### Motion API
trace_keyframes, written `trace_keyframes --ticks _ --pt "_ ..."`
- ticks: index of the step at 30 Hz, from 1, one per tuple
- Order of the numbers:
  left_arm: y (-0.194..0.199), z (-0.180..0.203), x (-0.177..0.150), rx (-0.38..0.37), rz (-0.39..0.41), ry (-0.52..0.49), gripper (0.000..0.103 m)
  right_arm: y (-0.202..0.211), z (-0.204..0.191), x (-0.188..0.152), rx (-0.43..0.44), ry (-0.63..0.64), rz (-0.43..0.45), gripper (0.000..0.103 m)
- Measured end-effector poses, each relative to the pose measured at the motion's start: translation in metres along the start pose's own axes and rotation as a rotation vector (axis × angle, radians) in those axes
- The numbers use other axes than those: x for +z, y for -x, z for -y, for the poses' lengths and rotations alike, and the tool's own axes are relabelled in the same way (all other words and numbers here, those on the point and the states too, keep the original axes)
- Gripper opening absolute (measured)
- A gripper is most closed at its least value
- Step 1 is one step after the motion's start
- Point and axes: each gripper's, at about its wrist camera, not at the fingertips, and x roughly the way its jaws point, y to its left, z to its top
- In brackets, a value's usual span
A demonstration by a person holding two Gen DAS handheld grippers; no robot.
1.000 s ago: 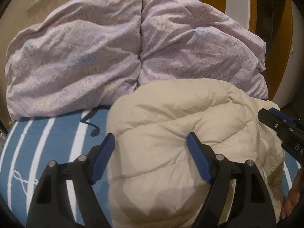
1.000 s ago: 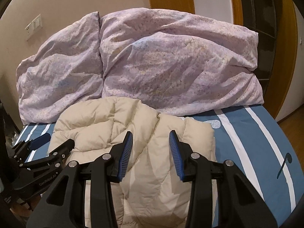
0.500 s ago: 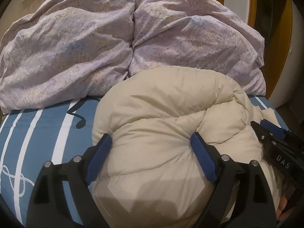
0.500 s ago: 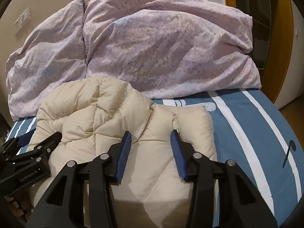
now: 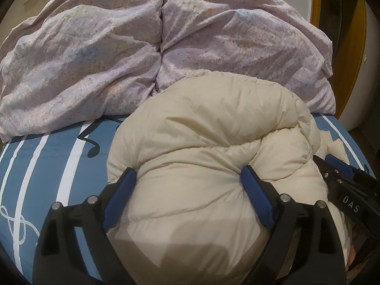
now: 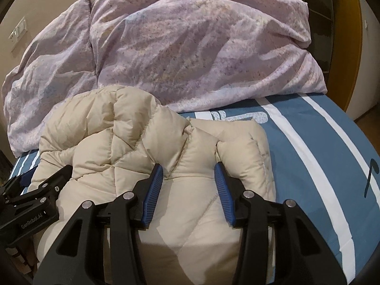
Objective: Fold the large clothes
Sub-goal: 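Hold both open grippers pressed on the folded jacket bundle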
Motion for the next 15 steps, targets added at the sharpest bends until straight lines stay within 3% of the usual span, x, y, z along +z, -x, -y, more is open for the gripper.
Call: trace_keyframes --ticks 15 --pt "-0.0097 0.003 -0.005 0.019 0.011 0.012 0.093 -0.0081 0.0017 -0.0029 -0.01 -0.004 -0.01 0.047"
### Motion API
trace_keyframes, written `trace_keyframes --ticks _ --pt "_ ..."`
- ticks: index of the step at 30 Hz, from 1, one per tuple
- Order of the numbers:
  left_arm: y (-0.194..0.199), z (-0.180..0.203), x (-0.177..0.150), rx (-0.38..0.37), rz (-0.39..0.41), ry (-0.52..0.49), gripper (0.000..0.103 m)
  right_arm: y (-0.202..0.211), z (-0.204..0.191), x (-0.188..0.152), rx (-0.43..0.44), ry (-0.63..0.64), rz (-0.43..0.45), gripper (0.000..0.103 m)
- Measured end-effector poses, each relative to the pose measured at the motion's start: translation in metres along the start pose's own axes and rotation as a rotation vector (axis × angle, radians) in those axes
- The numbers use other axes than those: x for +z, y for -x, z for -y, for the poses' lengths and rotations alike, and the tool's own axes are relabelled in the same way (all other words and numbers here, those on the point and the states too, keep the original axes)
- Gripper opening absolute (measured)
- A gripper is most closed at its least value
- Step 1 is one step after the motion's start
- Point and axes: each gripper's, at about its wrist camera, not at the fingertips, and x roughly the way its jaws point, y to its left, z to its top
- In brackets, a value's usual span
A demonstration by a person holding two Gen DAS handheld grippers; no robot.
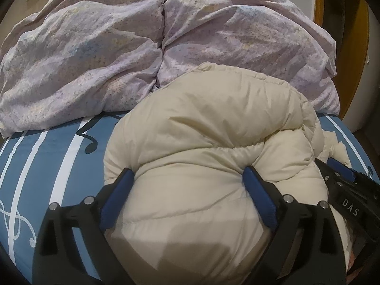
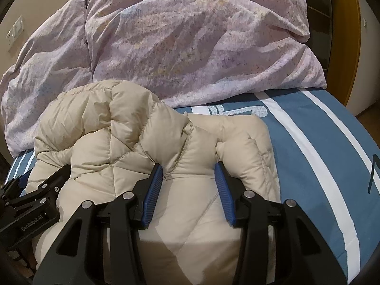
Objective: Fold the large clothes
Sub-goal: 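Hold both open grippers pressed on the folded jacket bundle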
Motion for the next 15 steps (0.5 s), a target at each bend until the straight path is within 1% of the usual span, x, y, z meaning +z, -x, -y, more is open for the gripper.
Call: trace_keyframes --ticks 15 --pt "-0.0073 0.003 -0.0017 0.031 -0.008 -0.016 0.095 -0.0052 0.0005 0.0013 0.004 -0.014 -0.018 0.047"
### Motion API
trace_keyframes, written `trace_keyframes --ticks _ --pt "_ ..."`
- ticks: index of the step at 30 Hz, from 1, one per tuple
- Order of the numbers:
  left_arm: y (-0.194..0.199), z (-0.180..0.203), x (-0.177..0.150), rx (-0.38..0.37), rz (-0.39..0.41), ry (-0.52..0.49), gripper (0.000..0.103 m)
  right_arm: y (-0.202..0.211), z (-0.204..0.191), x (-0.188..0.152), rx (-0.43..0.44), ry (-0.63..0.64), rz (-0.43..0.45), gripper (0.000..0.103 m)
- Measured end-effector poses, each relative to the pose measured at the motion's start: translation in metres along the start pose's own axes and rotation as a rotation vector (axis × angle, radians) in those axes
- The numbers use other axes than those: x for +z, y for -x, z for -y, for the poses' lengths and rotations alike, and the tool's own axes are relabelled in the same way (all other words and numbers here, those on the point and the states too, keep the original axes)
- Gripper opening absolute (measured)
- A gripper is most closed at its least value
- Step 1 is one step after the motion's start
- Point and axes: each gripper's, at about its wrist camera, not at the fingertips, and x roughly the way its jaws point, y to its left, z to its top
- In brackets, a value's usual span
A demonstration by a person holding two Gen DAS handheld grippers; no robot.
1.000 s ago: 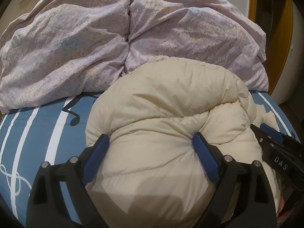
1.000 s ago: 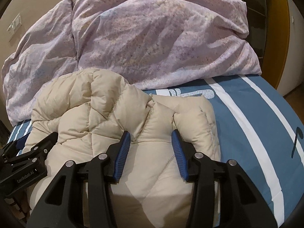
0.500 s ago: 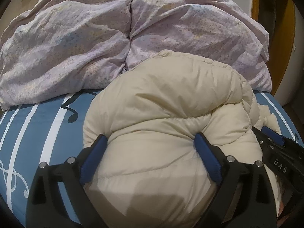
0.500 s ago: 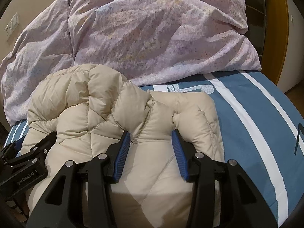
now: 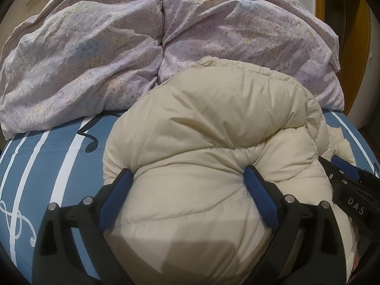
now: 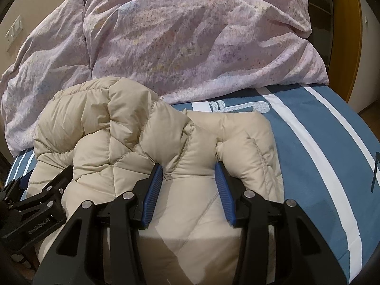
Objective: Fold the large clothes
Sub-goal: 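Hold both open grippers pressed on the folded jacket bundle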
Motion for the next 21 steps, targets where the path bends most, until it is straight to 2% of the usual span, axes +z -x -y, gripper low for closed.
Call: trace_keyframes --ticks 21 --pt "-0.0027 0.0012 0.0 0.016 -0.006 -0.009 0.096 -0.0012 0.0 -0.0004 0.002 -0.003 -0.001 0.047"
